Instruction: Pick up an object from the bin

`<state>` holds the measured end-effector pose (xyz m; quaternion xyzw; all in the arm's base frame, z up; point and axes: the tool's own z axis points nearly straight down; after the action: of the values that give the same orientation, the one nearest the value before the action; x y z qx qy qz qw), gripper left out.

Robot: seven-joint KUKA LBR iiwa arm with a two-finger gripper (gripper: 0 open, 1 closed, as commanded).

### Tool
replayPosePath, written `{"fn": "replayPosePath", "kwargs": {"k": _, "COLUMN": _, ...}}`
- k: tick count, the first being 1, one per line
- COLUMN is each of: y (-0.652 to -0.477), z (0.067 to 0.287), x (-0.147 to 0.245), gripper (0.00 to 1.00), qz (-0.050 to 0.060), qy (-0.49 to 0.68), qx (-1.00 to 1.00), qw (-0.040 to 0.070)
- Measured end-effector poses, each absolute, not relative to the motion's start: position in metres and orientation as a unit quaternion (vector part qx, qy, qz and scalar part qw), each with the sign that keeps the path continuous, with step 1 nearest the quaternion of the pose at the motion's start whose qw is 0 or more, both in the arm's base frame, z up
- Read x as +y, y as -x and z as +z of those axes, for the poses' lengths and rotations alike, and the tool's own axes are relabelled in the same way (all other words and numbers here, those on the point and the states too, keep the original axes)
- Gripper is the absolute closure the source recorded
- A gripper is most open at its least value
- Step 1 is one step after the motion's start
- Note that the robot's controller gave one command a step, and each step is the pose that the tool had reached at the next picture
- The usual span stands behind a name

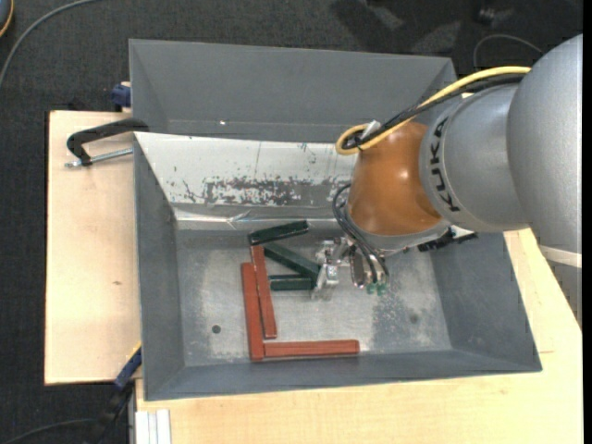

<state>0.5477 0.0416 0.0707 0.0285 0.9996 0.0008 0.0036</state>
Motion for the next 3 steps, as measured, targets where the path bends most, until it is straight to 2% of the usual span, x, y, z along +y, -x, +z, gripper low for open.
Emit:
{"fn": "replayPosePath", "kwargs": {"k": 1, "y": -0.604, "z": 0.074, "x": 0.101, "gripper": 1.0, "qz": 0.002, "qy": 0.033, "qx": 0.999, "qw": 0.006}}
{"fn": "replayPosePath", "kwargs": {"k": 2, "y": -0.585, "z": 0.244, "x": 0.113, "gripper": 1.0, "qz": 0.001, "qy": 0.118, "qx": 0.993, "qw": 0.008}}
{"fn": "replayPosePath", "kwargs": {"k": 3, "y": -0.583, "z": 0.239, "x": 0.112, "gripper": 0.0, "qz": 0.001, "qy": 0.118, "qx": 0.993, "qw": 0.004}}
